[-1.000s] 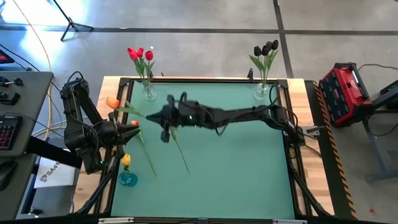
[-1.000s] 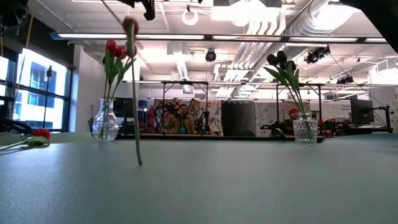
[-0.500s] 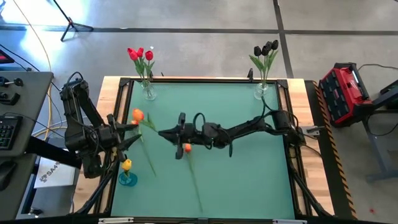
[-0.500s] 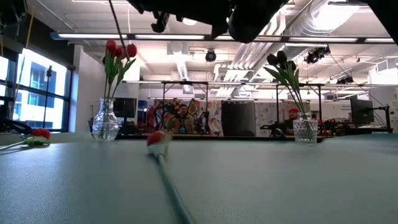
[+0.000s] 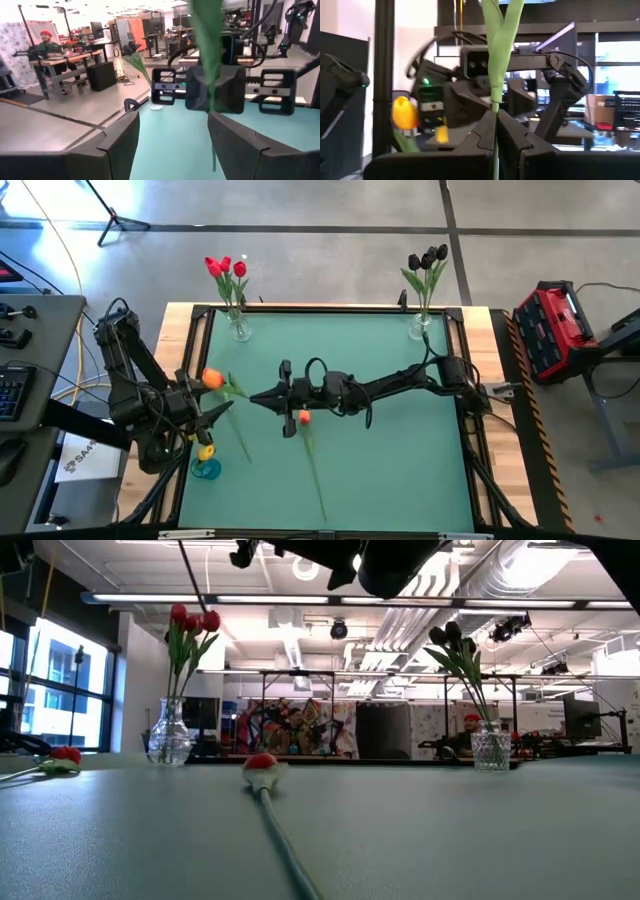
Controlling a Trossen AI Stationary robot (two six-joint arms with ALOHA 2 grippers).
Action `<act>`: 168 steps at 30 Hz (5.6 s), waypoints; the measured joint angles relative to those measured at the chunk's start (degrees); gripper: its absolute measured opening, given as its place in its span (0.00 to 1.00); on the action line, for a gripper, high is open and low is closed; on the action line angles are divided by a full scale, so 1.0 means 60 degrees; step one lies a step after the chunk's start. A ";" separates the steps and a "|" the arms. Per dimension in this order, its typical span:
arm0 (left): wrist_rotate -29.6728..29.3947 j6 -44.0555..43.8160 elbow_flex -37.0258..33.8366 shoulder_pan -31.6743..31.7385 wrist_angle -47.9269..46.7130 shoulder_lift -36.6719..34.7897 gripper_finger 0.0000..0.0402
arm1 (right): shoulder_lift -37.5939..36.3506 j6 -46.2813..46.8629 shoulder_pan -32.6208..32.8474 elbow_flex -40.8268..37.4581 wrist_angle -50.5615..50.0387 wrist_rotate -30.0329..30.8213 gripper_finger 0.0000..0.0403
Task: Sort flowers into vase by color
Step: Put the orange tulip into the blue vase
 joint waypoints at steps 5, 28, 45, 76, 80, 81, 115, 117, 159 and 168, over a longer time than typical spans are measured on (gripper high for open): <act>-0.0080 0.1519 0.0407 0.0593 0.1279 -0.0005 0.56 | 0.0000 -0.0106 -0.0163 0.0001 0.0257 0.1026 0.00; 0.0854 0.9291 0.0455 0.3247 0.7781 -0.0110 0.48 | 0.0004 -0.0623 -0.0269 -0.0006 0.0264 0.0775 0.00; 0.1135 1.0710 0.0455 0.3222 0.8242 -0.0213 0.02 | 0.0004 -0.1047 -0.0131 -0.0017 -0.0417 0.1194 0.09; 0.5350 0.2921 0.1712 -0.1347 0.0913 -0.1204 0.00 | 0.0018 0.3464 0.0109 -0.0028 -0.7386 0.2269 0.38; 0.5505 0.1733 0.1737 -0.1880 -0.0288 -0.1562 0.00 | 0.0018 0.3468 0.0295 -0.0028 -0.7377 0.2285 0.38; 0.5517 0.1342 0.1737 -0.1934 -0.0503 -0.1635 0.00 | 0.0018 0.3468 0.0332 -0.0028 -0.7389 0.2314 0.38; 0.3985 0.0866 0.2050 -0.4070 0.0504 -0.0180 0.00 | 0.0852 0.5617 0.0405 -0.0021 -0.7400 0.2621 0.38; 0.3922 0.0855 0.2050 -0.4173 0.0495 0.0003 0.00 | 0.0852 0.5617 0.0402 -0.0021 -0.7384 0.2624 0.38; 0.3852 0.0444 0.1811 -0.4199 0.0416 -0.0041 0.00 | 0.0852 0.5420 0.0012 -0.0021 -0.7335 0.2410 0.38; 0.3706 -0.0090 0.1043 -0.4138 0.0374 -0.0033 0.06 | 0.0852 0.5650 0.0200 -0.0021 -0.7443 0.2406 0.38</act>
